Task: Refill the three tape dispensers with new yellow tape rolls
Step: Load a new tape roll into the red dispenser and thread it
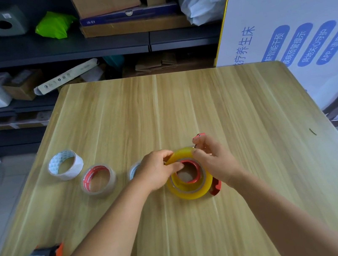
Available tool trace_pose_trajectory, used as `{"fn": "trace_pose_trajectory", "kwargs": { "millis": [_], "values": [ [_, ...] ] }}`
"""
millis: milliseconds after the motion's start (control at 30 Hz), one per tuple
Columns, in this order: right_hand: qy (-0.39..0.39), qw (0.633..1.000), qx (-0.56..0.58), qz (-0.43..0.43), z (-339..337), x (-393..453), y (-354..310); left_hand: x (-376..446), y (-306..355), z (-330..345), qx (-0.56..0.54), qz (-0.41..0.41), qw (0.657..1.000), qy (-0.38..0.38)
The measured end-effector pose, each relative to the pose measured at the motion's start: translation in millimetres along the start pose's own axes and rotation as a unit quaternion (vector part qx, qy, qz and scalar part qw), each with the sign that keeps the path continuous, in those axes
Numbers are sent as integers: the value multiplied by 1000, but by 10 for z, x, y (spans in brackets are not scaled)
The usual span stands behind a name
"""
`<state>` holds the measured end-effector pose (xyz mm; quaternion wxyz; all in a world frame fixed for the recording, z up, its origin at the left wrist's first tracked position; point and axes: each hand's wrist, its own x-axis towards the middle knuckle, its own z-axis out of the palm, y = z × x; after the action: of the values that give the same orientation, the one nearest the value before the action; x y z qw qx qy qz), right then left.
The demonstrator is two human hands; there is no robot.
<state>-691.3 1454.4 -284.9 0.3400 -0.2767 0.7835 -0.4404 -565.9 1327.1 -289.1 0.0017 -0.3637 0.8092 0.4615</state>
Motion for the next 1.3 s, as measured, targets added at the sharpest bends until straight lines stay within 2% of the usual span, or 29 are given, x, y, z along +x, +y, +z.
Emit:
{"fn": "trace_pose_trajectory", "kwargs": {
  "millis": [167, 400, 567, 700, 867, 1033, 1133, 1200, 1300],
  "values": [
    [-17, 980, -190, -48, 36, 16, 118, 99, -64, 72, 36, -64, 997, 13],
    [-84, 936, -340, -46, 85, 15, 177, 193, -15, 298, 115, -157, 981, -1],
    [-61, 922, -376, -73, 177, -34, 237, 208, 79, 414, 133, -178, 975, 12],
    [-65, 912, -400, -57, 181, -60, 240, 206, 170, 463, 150, -189, 971, -2],
    [-51, 919, -387, -50, 140, -136, 218, 164, 175, 577, 59, -210, 975, -27],
    [-80, 910, -403, -58, 37, -213, 334, 74, 81, 769, 5, -230, 973, -25],
    [-79, 909, -407, -47, 50, -269, 396, 26, 38, 842, 1, -204, 979, 10],
    [-47, 912, -406, -37, 96, -322, 436, 1, 25, 843, -27, -197, 979, 35],
    [-36, 908, -416, -39, 244, -397, 461, -38, 1, 848, -50, -206, 977, 37]
  ]
}}
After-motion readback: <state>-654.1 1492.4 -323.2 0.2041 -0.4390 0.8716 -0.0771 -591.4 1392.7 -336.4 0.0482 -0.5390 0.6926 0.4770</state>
